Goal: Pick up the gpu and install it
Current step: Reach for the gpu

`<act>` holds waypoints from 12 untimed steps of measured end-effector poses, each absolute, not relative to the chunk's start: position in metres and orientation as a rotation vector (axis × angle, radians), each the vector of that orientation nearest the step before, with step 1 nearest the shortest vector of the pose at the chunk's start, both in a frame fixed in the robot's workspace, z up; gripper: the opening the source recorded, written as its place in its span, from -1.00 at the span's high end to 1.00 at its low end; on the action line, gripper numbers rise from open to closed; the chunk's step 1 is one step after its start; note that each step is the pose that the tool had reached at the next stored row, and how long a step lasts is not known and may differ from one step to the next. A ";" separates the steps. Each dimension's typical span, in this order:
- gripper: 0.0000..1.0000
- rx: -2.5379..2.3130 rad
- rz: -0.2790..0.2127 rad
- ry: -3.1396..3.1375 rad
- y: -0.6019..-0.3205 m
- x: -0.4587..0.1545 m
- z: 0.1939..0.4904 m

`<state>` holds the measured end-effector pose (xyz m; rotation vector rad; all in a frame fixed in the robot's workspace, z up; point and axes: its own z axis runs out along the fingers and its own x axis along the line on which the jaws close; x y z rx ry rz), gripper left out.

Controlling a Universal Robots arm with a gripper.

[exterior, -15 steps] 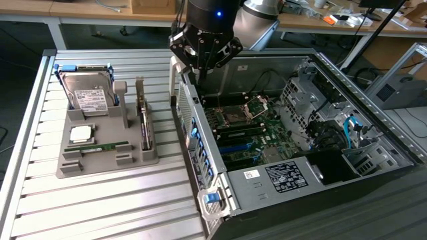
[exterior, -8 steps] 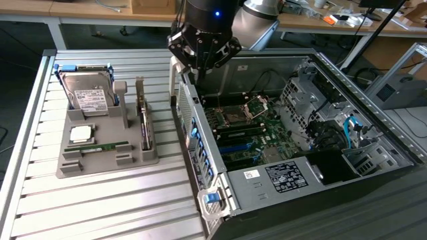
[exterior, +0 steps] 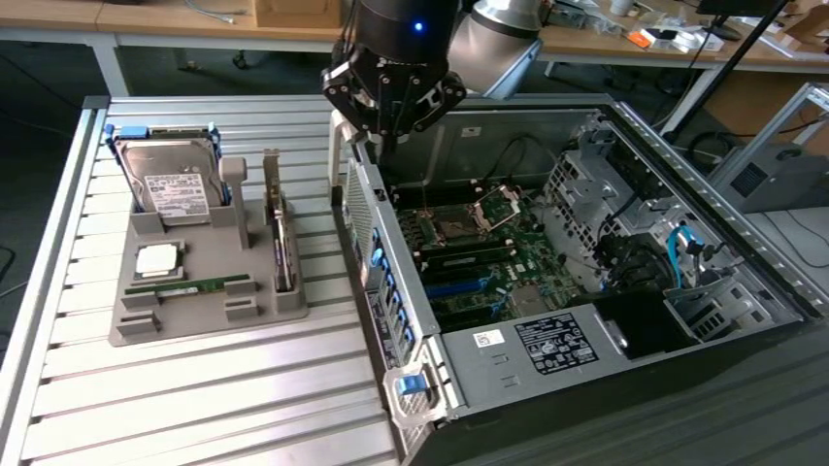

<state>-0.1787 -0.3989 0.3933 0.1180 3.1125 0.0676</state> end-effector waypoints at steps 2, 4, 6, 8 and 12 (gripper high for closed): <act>0.79 0.118 0.068 3.112 -0.399 -0.179 0.393; 0.79 0.118 0.068 3.113 -0.399 -0.180 0.393; 0.79 0.118 0.068 3.112 -0.399 -0.180 0.393; 0.79 0.118 0.068 3.113 -0.399 -0.181 0.393; 0.79 0.118 0.068 3.113 -0.399 -0.182 0.393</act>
